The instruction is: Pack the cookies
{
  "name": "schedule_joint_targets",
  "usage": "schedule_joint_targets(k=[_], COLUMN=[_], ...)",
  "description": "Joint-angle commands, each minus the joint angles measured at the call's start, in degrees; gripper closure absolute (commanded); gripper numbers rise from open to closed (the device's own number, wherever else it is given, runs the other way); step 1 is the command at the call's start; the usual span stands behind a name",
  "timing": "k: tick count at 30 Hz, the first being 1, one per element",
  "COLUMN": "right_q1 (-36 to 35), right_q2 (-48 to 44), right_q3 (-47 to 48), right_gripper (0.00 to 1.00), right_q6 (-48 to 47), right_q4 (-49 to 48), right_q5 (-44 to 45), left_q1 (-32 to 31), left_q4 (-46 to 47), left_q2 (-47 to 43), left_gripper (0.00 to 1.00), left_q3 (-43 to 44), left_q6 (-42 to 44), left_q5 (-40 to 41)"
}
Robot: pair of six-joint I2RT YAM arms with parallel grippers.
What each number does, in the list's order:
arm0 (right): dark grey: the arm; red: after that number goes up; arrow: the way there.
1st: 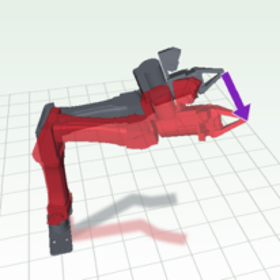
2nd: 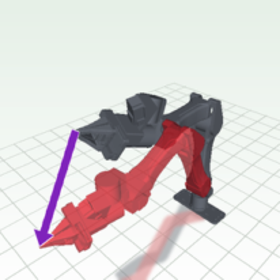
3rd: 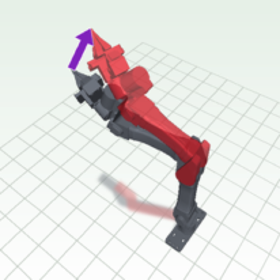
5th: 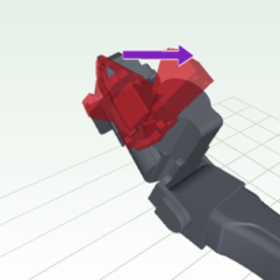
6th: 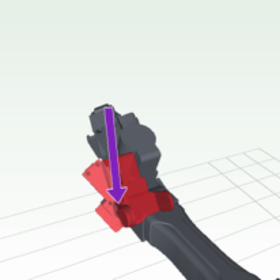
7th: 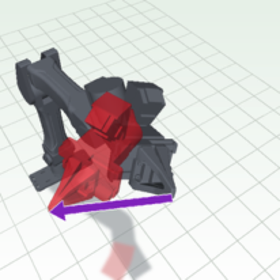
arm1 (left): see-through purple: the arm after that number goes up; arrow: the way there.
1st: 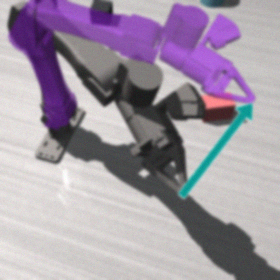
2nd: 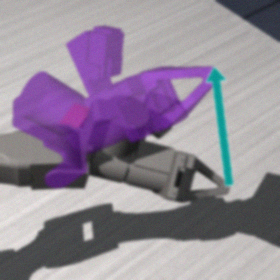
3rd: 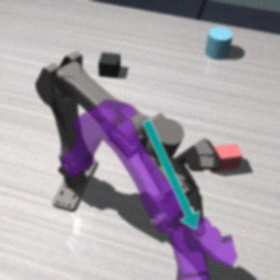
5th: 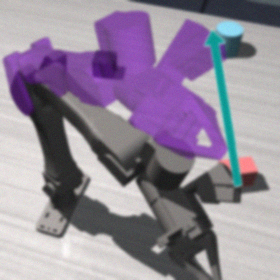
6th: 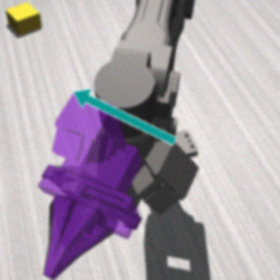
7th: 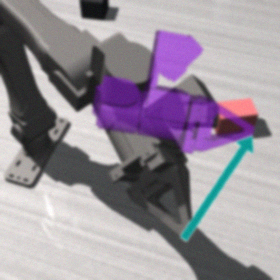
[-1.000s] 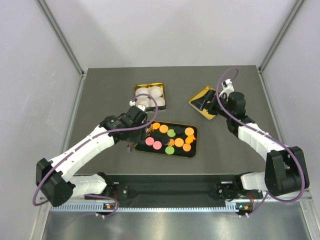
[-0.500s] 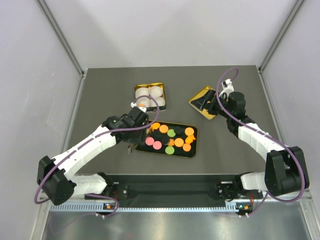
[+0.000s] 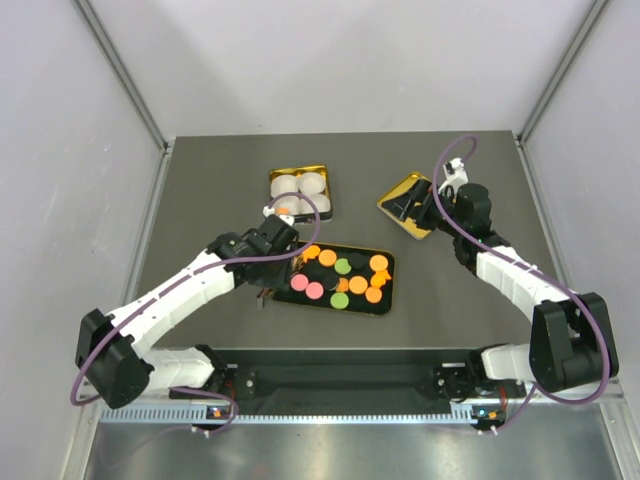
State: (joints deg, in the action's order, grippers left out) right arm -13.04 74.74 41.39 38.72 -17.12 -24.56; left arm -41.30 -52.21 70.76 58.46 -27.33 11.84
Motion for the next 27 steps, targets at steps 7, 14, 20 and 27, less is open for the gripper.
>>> schedule_joint_targets(k=[7,14,20,27], right_q1=[-0.8,-0.8,-0.8,-0.8], right_q2=[-0.6,-0.6,-0.3,-0.2], right_q3=[3.1,2.9,3.0,3.3], right_gripper=[0.0,0.0,0.0,0.0], right_q6=[-0.5,-0.5,-0.5,-0.5], right_q4=[-2.2,-2.2,-2.4,-2.3], right_q5=[-0.6,-0.6,-0.6,-0.6], left_q1=[-0.4,-0.4,-0.4,-0.1], left_q4=[0.4,-3.4,-4.3,2.3], left_q2=[0.9,-0.8,-1.8,2.0], left_gripper=[0.63,0.65,0.65,0.63], left_q3=[1.7,6.8,11.0,18.4], left_q6=[0.3,1.0,1.3,2.3], left_q5=[0.1,1.9,1.3,5.6])
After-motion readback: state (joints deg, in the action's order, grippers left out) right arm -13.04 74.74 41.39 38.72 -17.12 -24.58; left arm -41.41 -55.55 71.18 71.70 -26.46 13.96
